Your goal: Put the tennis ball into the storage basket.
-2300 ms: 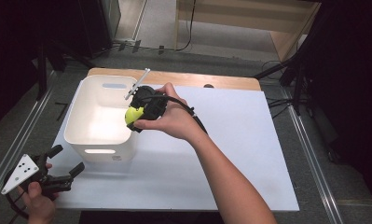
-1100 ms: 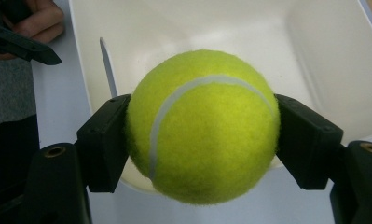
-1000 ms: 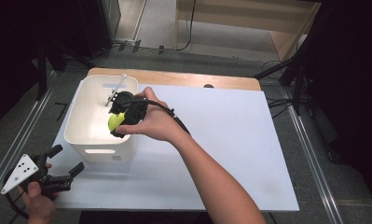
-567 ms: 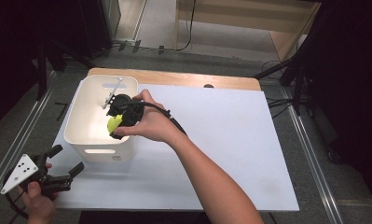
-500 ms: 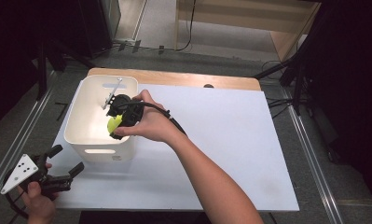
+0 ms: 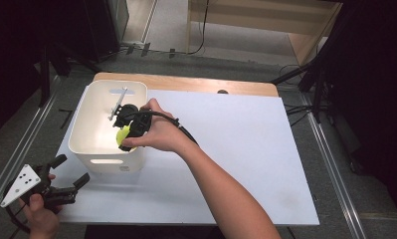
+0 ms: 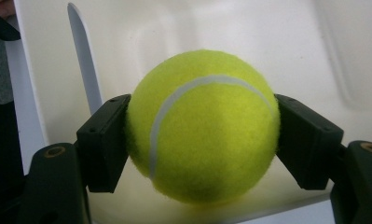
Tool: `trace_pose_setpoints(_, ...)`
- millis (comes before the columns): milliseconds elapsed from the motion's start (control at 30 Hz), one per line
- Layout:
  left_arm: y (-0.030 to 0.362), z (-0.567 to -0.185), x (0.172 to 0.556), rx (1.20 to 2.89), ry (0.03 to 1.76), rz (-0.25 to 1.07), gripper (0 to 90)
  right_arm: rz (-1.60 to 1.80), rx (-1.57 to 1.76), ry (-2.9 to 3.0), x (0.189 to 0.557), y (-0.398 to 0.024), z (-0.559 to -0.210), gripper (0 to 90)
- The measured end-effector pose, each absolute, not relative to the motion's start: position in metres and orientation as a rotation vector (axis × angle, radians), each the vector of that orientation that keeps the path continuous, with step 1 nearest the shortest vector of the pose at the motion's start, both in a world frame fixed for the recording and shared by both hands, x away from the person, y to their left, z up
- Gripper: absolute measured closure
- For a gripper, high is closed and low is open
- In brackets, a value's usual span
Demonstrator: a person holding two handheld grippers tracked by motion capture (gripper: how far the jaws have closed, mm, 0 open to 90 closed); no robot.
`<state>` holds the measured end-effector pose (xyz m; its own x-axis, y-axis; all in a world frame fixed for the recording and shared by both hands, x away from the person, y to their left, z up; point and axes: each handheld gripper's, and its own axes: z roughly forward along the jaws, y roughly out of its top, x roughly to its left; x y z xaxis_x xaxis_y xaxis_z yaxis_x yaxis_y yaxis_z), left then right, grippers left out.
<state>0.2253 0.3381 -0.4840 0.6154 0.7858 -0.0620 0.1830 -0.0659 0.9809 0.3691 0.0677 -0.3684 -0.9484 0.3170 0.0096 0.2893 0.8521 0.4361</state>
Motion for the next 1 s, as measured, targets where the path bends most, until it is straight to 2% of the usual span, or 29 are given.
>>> trace_pose_setpoints(1000, 0.3383, -0.4842, 0.2257, 1.590, 0.827, 0.602, 0.0, 0.577, 0.454, 3.005, 0.3728, 0.0756, -0.3780, 23.6)
